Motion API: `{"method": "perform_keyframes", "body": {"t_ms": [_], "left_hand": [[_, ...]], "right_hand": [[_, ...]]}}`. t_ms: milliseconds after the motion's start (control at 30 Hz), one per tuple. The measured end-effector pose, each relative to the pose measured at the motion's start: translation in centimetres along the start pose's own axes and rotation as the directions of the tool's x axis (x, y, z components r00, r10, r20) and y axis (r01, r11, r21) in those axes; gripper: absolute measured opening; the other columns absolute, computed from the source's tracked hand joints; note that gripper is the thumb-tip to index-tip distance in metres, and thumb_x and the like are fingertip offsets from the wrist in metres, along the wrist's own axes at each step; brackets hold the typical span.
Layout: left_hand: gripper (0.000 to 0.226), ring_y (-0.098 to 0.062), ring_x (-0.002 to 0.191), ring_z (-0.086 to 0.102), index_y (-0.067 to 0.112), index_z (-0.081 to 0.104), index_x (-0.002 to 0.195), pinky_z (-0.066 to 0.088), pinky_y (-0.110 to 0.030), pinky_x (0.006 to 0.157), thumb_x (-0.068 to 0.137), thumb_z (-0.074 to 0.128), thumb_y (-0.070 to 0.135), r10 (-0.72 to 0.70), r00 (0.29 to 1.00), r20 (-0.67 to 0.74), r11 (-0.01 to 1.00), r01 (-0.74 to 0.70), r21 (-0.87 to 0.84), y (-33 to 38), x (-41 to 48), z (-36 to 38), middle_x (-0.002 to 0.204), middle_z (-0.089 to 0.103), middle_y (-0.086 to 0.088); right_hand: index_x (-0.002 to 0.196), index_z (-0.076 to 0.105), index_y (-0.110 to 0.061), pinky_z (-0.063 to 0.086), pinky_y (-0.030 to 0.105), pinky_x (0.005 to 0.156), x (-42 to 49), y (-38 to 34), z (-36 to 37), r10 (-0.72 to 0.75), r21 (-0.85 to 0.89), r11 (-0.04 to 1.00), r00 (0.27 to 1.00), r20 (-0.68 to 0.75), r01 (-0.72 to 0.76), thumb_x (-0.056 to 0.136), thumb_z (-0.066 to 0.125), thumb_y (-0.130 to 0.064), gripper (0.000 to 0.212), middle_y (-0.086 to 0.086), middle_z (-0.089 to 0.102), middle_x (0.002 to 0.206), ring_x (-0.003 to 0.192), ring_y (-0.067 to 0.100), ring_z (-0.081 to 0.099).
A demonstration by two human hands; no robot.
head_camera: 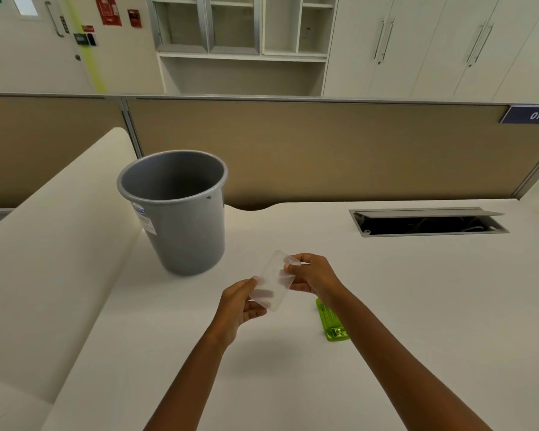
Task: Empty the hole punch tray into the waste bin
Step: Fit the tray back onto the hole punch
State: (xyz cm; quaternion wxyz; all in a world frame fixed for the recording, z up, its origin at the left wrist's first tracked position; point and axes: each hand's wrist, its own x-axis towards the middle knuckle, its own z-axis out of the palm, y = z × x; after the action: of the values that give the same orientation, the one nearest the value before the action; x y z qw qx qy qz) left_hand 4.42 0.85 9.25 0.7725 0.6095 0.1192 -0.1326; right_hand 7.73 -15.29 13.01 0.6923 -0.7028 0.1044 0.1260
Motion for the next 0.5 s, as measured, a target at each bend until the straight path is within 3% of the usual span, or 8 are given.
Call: {"method": "perform_keyframes", "body": {"t_ms": [133, 267, 400, 500], "left_hand": [[0.027, -0.024, 0.085, 0.066, 0.014, 0.057, 0.105, 0.057, -0.029, 0.065, 0.097, 0.037, 0.031, -0.077, 0.993, 0.085, 0.997, 0.077, 0.008, -1.2, 0.3, 1.0, 0.096, 0.068, -0.012], [0.039, -0.019, 0.076, 0.072, 0.02, 0.063, 0.099, 0.057, -0.03, 0.064, 0.098, 0.028, 0.038, -0.178, 0.963, 0.203, 0.976, 0.2, -0.089, -2.6, 0.2, 1.9, 0.084, 0.076, -0.003], [0.062, -0.032, 0.085, 0.071, 0.012, 0.061, 0.111, 0.058, -0.042, 0.073, 0.094, 0.017, 0.053, -0.272, 0.868, 0.415, 0.835, 0.427, -0.346, -4.5, 0.3, 2.7, 0.097, 0.073, -0.017], [0.067, -0.036, 0.09, 0.07, 0.012, 0.06, 0.113, 0.055, -0.051, 0.075, 0.092, 0.014, 0.057, -0.273, 0.841, 0.467, 0.759, 0.486, -0.432, -5.8, 0.3, 3.6, 0.101, 0.072, -0.021]], "right_hand": [[0.101, 0.062, -0.003, 0.057, 0.018, 0.053, -0.3, 1.1, -0.7, 0.052, -0.094, 0.995, 0.997, 0.063, -0.046, 0.085, 0.059, -0.002, 0.017, 0.015, 0.065, 0.086, 0.064, 0.017, 0.065], [0.108, 0.062, 0.003, 0.055, 0.019, 0.055, -0.2, 2.1, -1.0, 0.069, -0.221, 0.973, 0.997, 0.043, -0.058, 0.083, 0.061, -0.002, 0.026, 0.014, 0.062, 0.091, 0.067, 0.017, 0.062], [0.104, 0.065, 0.004, 0.047, 0.023, 0.054, -0.3, 3.2, -1.2, 0.052, -0.319, 0.946, 0.999, -0.01, -0.052, 0.079, 0.065, -0.005, 0.026, 0.007, 0.061, 0.072, 0.059, 0.014, 0.055], [0.101, 0.067, 0.0, 0.046, 0.024, 0.056, -0.3, 3.8, -1.4, 0.047, -0.332, 0.941, 0.997, -0.055, -0.062, 0.077, 0.068, -0.008, 0.025, 0.003, 0.061, 0.069, 0.06, 0.014, 0.055]]}}
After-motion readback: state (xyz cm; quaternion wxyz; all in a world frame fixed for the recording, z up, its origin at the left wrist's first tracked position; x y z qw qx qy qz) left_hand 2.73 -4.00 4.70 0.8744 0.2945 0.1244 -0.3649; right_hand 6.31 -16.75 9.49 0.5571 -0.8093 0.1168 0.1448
